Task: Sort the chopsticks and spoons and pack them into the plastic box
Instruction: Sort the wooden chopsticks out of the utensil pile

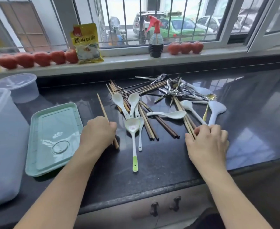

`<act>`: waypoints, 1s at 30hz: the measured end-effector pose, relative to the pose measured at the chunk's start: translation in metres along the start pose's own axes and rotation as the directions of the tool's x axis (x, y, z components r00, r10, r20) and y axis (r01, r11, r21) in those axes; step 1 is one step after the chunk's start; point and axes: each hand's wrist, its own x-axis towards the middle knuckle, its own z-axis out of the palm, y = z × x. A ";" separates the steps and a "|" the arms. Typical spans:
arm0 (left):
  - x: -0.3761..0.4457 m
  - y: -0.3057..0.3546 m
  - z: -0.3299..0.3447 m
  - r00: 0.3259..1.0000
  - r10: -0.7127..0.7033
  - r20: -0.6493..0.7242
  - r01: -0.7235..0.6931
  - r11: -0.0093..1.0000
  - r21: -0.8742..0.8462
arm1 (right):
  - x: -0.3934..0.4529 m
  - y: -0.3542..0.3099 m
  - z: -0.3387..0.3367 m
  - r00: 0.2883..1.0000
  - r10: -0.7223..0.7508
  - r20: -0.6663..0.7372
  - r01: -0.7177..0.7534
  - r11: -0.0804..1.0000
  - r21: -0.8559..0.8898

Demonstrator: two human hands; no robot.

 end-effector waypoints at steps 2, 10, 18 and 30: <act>-0.014 -0.005 0.003 0.965 0.087 -0.246 -0.138 0.970 -0.200 | 0.000 -0.001 0.000 1.000 0.010 -0.001 -0.010 1.000 -0.015; -0.027 0.000 0.015 0.947 0.196 -0.256 -0.321 0.645 -0.694 | 0.014 -0.014 0.000 0.975 -0.217 -0.044 0.188 0.918 -0.349; -0.021 0.001 0.010 0.978 0.183 0.098 0.055 0.227 -0.972 | 0.040 -0.007 -0.020 0.967 -0.250 0.048 0.252 0.913 -0.322; -0.020 0.005 -0.002 0.889 0.280 0.363 0.428 -0.224 -0.875 | -0.041 -0.145 -0.004 0.951 -0.261 0.166 0.117 0.800 0.588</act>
